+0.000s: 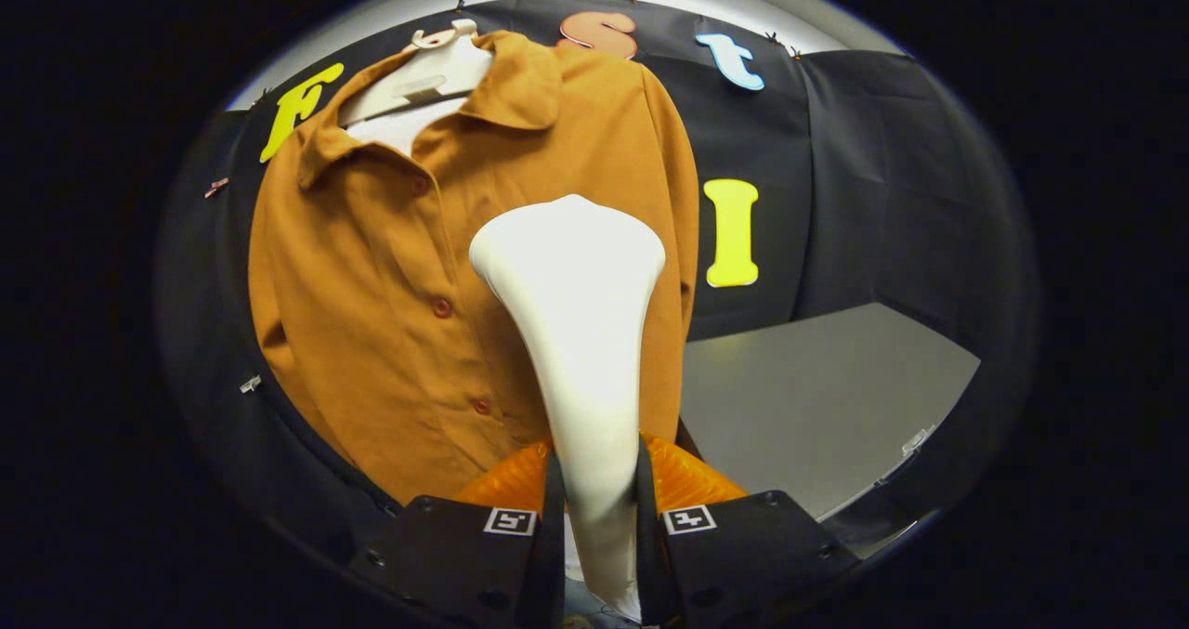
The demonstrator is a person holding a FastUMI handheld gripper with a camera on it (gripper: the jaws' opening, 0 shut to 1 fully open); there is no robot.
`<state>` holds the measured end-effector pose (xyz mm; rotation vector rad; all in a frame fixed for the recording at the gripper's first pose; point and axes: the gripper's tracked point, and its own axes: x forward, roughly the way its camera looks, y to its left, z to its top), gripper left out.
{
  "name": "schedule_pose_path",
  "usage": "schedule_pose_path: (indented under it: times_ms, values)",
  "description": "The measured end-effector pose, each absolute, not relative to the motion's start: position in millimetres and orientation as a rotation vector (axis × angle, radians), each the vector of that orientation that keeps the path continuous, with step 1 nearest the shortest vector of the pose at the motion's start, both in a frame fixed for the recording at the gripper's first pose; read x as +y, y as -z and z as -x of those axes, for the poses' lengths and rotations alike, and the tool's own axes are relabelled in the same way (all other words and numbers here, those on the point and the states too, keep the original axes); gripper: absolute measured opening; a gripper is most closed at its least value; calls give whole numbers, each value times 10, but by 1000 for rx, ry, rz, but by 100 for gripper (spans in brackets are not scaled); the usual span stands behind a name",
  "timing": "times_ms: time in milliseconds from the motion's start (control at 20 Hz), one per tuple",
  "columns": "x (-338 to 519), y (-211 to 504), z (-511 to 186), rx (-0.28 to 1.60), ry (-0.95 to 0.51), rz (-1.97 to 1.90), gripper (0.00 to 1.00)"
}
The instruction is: Iron the clothes twice with a garment steamer, once on the left side and once on the right side.
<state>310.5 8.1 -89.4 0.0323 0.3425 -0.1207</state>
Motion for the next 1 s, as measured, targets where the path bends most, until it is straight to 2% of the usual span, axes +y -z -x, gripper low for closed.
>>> schedule_pose_path:
  times_ms: [200, 450, 1000]
  values:
    - [629, 573, -3114, 255, 33, -10, 35]
    - [1138, 620, -3110, 252, -55, 6, 34]
    - [1470, 1112, -3209, 366, -43, 19, 35]
